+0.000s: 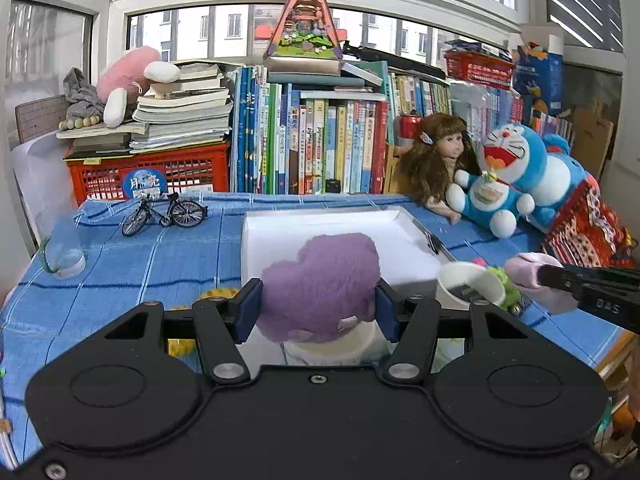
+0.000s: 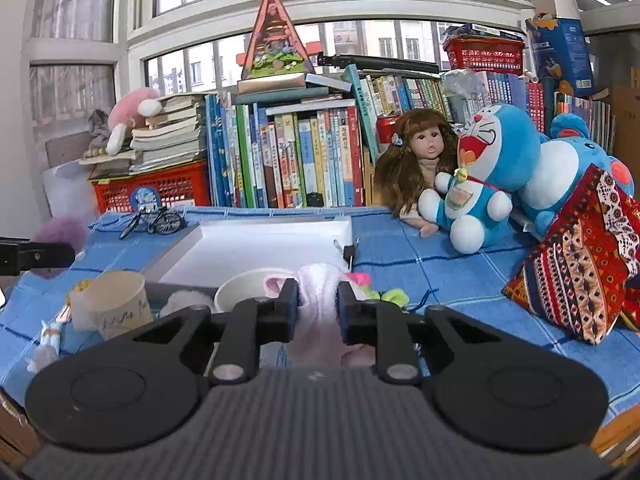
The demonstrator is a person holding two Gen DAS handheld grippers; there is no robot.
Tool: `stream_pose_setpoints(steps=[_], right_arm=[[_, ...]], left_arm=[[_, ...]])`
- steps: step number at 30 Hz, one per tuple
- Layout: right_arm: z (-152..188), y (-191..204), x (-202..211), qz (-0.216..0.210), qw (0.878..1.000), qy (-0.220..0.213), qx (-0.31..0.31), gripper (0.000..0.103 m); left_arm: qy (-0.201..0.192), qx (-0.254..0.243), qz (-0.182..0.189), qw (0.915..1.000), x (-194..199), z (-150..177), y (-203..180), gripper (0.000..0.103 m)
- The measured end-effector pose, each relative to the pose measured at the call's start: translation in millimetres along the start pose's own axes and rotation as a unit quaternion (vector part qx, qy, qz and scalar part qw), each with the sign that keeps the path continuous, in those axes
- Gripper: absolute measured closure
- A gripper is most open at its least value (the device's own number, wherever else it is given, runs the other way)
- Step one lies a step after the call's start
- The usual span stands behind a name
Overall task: Organize soft objects
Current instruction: 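Release the plush heart into the white tray while the right tool releases the sock there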
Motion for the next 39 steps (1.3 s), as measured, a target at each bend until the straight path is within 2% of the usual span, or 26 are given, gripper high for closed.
stream_pose_setpoints(steps=[10, 19, 27, 33, 39], right_arm=[[-29.8, -11.0, -26.1, -0.012, 1.000, -0.006, -0.003, 0.083], [-66.7, -1.8, -67.3, -0.053, 0.999, 0.005, -0.007, 0.083], [-85.3, 11.8, -131.3, -0.095, 0.993, 0.068, -0.026, 0.083], [-71.1, 19.0, -181.2, -0.107, 0.982, 0.144, -0.049, 0.083], [-51.7, 24.1, -211.5, -0.101, 0.975, 0.193, -0.050, 0.082]], left_arm=[[0.033, 0.016, -0.006, 0.9993, -58.6, -34.3, 12.3, 0.048], [0.078, 0.035, -0.008, 0.9963, -120.4, -63.4, 20.0, 0.048], [0.162, 0.079, 0.006, 0.9836, -188.3, -70.3, 32.1, 0.048], [0.215, 0.082, -0.001, 0.9732, -230.8, -53.8, 33.5, 0.048], [0.257, 0.062, -0.015, 0.9643, -262.0, -33.7, 33.2, 0.048]])
Point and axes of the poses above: each gripper's, at about its wrist camera, not at the fingertips, and x roughly against the way its jaws point, y to its left, z to its underside, the point moved 9 cm from there along -x, roughly the way its jaws point, and after that the axes turned 9 degrees about x, right-handed, at the moved point
